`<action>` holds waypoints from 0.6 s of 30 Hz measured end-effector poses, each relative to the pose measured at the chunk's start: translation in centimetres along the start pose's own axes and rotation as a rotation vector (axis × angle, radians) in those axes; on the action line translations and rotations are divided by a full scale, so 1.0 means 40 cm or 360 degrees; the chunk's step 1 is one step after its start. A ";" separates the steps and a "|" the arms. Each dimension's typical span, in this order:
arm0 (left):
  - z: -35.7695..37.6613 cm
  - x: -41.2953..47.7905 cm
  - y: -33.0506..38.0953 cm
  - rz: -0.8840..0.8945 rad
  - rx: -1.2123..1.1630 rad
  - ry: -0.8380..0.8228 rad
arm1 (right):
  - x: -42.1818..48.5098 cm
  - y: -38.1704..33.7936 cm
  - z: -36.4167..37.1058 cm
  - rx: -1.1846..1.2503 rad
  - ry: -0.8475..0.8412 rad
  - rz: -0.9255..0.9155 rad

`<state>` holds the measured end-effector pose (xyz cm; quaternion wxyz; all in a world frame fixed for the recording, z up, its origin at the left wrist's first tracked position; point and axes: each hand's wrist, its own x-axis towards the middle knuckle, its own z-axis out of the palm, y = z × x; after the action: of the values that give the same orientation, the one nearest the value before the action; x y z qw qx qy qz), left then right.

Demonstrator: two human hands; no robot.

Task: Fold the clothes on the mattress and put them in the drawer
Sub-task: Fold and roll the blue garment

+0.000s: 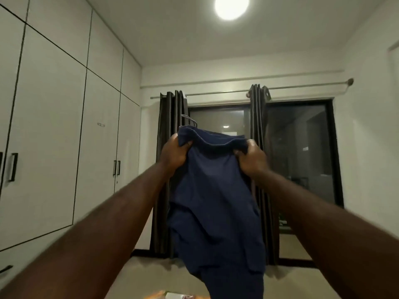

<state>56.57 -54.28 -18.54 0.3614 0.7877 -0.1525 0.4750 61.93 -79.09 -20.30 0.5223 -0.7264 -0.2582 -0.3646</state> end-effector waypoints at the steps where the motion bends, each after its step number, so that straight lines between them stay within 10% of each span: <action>1: -0.015 0.019 0.008 -0.0033 0.0055 -0.0004 | 0.018 -0.013 -0.007 -0.0014 -0.0066 0.0022; 8: -0.092 0.089 0.049 -0.0024 0.0182 -0.0002 | 0.108 -0.093 -0.086 -0.0137 -0.0302 -0.0233; 18: -0.160 0.147 0.153 0.0148 0.0295 0.0201 | 0.155 -0.201 -0.129 -0.0155 0.0192 -0.0602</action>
<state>51.86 -53.32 -9.06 0.2734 0.7783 -0.1211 0.5521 58.25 -81.45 -9.78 0.4233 -0.6662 -0.3404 -0.5111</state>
